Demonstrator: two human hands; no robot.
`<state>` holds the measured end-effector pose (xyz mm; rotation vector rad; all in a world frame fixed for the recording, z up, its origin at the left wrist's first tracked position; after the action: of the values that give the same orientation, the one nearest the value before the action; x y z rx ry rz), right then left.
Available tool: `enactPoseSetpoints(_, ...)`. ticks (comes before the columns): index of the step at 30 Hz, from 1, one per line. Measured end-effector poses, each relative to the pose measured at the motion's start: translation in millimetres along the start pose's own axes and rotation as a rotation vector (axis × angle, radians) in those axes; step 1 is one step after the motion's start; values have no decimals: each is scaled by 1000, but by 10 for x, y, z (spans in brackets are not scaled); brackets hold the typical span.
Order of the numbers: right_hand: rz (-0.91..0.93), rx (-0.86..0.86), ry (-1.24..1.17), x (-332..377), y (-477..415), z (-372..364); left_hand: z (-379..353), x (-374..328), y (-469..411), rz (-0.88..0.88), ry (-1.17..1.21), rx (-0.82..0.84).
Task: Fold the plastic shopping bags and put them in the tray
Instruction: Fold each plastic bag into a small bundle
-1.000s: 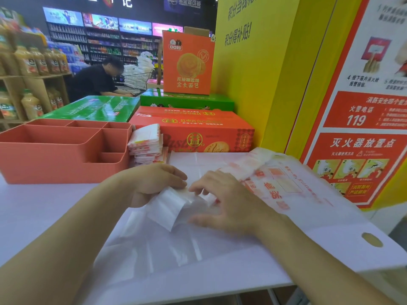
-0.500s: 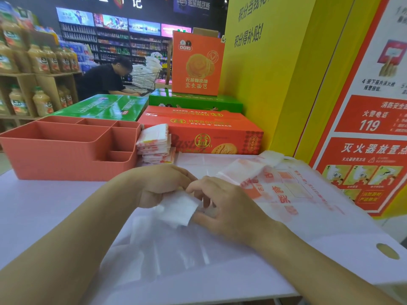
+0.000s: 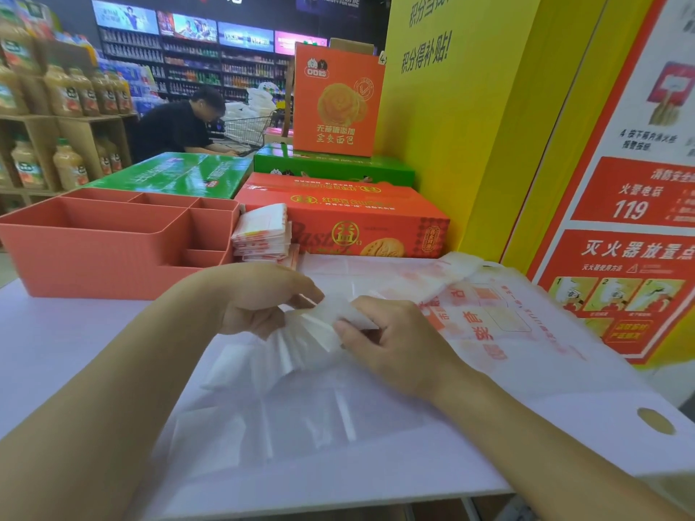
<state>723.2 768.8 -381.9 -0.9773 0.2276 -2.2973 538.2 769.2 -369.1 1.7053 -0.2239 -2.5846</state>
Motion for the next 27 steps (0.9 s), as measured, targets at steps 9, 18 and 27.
enactPoseSetpoints(9,-137,83,100,-86,-21,-55,243,158,-109,58,20,-14)
enactPoseSetpoints(18,94,54,278,-19,-4,-96,266,68,-44,28,107,-53)
enactPoseSetpoints(27,154,155,310,-19,-7,-229,306,42,-46,15,198,-179)
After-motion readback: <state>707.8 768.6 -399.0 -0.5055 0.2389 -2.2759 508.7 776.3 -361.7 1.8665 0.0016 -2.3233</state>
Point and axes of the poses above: each hand's wrist, its own y-axis away from the middle knuckle, its own z-axis out of the back of the hand, x = y × z, the point moved 5 cm from there along -y, towards the middle knuckle, and after that the axes turned 11 degrees about -z, right-handed, at the moved point
